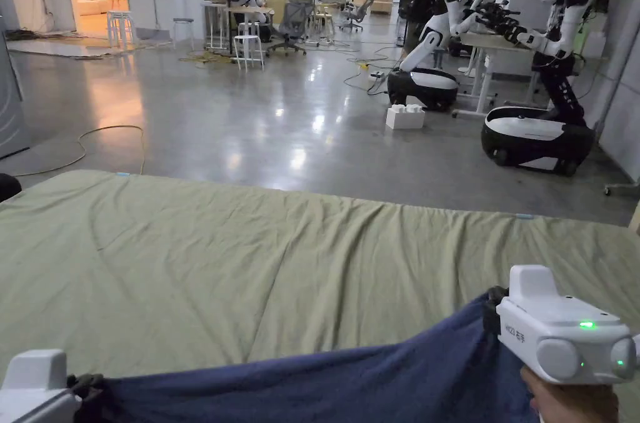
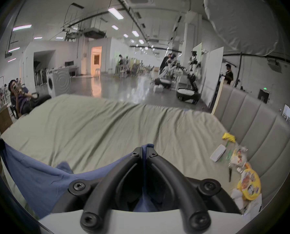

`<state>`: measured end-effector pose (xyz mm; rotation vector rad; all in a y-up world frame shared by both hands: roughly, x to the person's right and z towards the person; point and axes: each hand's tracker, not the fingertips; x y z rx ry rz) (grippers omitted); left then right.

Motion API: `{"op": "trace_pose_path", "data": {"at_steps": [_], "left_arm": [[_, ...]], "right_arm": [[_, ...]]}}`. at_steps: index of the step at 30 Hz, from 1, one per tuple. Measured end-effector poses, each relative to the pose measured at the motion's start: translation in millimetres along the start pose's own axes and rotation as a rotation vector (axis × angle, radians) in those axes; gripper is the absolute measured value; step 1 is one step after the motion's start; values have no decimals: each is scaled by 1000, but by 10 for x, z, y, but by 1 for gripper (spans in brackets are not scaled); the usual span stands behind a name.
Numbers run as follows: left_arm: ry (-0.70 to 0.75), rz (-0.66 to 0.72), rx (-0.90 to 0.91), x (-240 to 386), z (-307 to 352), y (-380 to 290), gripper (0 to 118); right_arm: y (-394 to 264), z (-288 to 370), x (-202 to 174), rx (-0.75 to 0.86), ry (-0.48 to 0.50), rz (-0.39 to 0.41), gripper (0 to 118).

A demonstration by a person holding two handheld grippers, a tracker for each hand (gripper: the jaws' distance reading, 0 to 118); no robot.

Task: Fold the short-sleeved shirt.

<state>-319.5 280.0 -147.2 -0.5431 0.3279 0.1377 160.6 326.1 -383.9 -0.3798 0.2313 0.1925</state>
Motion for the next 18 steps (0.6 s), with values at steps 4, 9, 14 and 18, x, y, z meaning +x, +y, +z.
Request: {"op": "trace_pose_path", "data": {"at_steps": [4, 9, 14, 18], "left_arm": [[-27, -11, 98, 218, 52, 696, 7], [-67, -28, 149, 408, -29, 1429, 7], [-97, -50, 212, 612, -45, 2088, 7], [-106, -54, 230, 728, -97, 2602, 7]], "right_arm": [[423, 257, 253, 81, -38, -33, 3], [511, 292, 324, 162, -121, -66, 3], [1362, 620, 728, 238, -120, -60, 3], [1657, 445, 915, 247, -138, -64, 3]]}}
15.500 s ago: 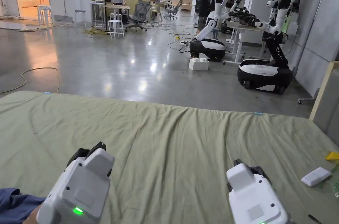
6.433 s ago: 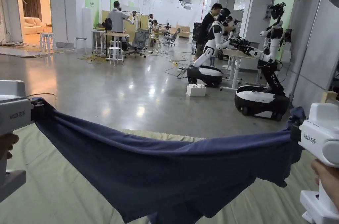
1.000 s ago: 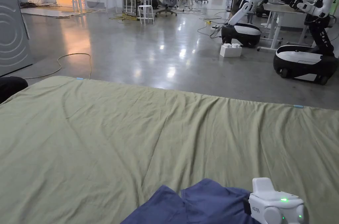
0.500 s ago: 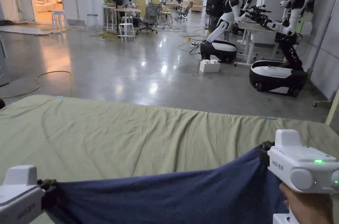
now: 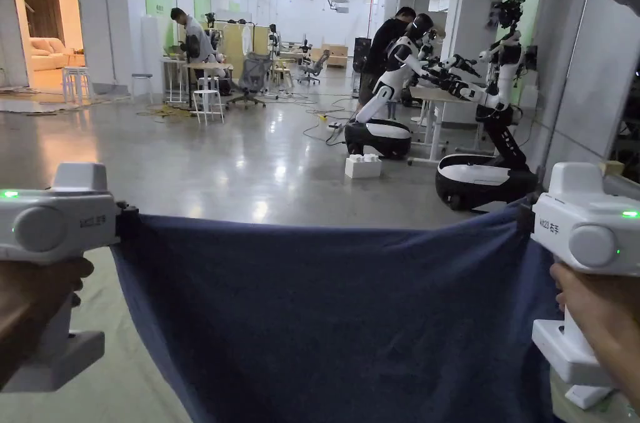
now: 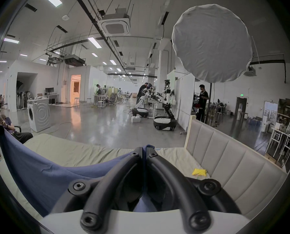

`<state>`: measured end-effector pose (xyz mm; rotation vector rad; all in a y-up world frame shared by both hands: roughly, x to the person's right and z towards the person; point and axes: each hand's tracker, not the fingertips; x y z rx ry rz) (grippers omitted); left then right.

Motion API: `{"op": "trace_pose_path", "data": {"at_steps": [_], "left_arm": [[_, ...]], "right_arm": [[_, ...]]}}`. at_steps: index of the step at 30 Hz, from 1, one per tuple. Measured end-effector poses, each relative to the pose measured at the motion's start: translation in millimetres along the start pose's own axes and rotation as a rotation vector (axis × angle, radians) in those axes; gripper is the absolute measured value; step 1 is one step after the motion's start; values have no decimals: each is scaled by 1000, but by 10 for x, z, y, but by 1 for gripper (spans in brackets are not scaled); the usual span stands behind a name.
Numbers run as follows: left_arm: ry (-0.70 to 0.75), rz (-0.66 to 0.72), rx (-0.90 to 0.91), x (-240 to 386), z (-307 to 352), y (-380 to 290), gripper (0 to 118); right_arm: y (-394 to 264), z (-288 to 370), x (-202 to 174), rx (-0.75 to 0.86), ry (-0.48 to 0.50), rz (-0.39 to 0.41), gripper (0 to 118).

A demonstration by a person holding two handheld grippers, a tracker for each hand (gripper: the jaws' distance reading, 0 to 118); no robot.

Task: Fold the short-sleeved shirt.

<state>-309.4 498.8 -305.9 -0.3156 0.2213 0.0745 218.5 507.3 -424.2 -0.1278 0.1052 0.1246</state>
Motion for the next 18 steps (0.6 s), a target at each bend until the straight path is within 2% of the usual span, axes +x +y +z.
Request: {"op": "trace_pose_path", "data": {"at_steps": [4, 5, 8, 9, 12, 13, 16, 18], "left_arm": [[9, -33, 18, 45, -143, 406, 7], [17, -47, 21, 49, -171, 480, 7], [23, -37, 33, 62, -263, 761, 7], [24, -40, 37, 75, -288, 843, 6], [30, -67, 55, 110, -352, 1002, 7], [32, -65, 59, 113, -379, 1039, 7], [42, -65, 66, 114, -441, 1132, 7], [45, -59, 73, 107, -474, 1166, 6]], "right_arm": [[347, -150, 88, 68, -48, 58, 3], [149, -31, 24, 60, -41, 46, 3], [157, -29, 27, 76, -49, 49, 3], [466, -138, 14, 49, -55, 37, 3], [507, -195, 17, 64, -64, 47, 3], [795, -362, 18, 45, -68, 33, 3], [772, -322, 19, 59, -70, 29, 3], [975, -495, 35, 87, -87, 36, 3]]}}
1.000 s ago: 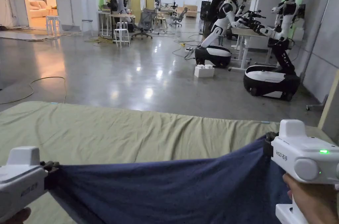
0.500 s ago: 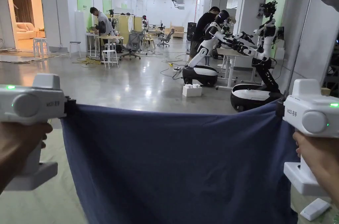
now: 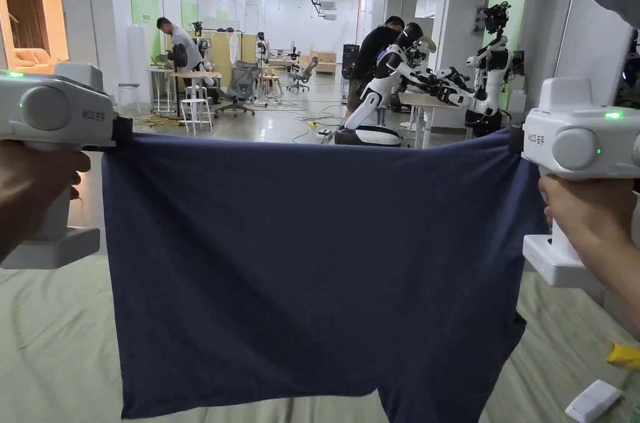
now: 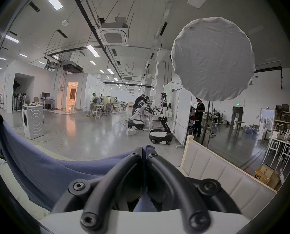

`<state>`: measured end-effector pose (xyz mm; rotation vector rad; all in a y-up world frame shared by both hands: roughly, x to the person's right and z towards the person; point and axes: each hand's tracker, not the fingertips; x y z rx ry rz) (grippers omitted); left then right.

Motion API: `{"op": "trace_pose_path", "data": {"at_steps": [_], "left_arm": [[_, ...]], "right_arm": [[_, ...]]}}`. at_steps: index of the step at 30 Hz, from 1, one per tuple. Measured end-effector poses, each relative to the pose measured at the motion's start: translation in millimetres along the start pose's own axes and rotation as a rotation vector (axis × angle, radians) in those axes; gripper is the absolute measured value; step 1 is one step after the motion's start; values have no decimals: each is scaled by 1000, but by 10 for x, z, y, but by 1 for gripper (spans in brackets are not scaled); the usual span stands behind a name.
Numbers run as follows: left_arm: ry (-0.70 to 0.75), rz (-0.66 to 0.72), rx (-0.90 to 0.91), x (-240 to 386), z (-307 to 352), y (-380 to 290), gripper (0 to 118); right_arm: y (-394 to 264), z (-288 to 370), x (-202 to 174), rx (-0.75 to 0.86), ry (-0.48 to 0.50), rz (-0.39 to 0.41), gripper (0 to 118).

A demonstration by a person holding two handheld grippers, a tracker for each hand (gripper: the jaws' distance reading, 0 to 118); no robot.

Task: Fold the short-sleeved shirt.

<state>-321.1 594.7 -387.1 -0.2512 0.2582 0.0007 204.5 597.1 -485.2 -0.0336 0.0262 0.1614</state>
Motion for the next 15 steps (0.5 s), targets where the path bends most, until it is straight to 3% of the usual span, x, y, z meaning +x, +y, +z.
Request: {"op": "trace_pose_path", "data": {"at_steps": [11, 15], "left_arm": [[-22, -4, -61, -6, -100, -620, 6], [-29, 14, -81, -7, -96, -626, 7]], "right_arm": [[-271, -38, -17, -92, 43, 10, 3], [-970, 148, -103, -130, 41, 30, 3]]}}
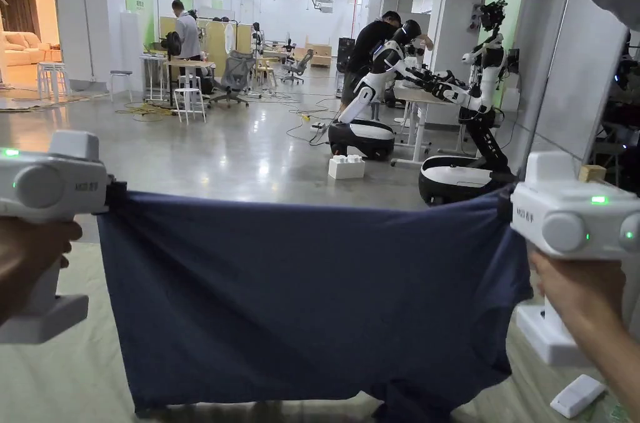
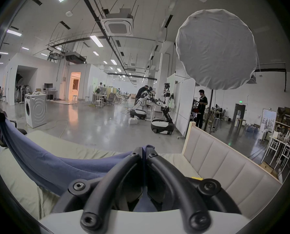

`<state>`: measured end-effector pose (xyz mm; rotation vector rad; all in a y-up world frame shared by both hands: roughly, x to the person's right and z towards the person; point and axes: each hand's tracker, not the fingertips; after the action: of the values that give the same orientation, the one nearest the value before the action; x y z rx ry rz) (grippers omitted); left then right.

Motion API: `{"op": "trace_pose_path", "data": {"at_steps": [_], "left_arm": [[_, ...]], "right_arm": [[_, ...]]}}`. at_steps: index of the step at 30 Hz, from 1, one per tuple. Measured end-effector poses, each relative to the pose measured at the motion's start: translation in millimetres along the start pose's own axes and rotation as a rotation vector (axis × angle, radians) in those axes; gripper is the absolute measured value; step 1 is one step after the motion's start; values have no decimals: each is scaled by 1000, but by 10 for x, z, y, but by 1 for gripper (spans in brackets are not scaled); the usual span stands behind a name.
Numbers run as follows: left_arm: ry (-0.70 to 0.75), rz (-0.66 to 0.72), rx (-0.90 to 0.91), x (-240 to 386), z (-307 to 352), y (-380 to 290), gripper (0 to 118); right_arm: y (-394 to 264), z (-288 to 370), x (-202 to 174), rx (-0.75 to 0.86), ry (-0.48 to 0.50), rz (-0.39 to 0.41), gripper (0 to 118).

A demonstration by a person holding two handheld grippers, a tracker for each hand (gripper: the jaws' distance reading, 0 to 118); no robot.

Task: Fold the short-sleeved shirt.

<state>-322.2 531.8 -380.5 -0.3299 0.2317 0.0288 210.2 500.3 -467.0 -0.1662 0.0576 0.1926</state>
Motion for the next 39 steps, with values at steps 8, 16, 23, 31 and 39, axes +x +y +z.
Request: {"op": "trace_pose_path", "data": {"at_steps": [8, 16, 23, 31, 39], "left_arm": [[-34, 22, -25, -141, 246, -997, 7], [-39, -6, 14, -240, 921, -1474, 7], [-46, 36, -6, -325, 1449, -2002, 7], [-74, 146, -150, -584, 1813, -3064, 6], [-43, 96, -391, -449, 2082, -4000, 7]], "right_arm": [[-522, 563, -28, 0, 15, 15, 3], [-865, 1212, 44, 1, 45, -20, 3], [-1374, 1853, -35, -52, 51, 16, 3], [-2274, 2542, -134, -210, 52, 43, 3], [-3302, 2847, -231, -446, 92, 68, 3]]}}
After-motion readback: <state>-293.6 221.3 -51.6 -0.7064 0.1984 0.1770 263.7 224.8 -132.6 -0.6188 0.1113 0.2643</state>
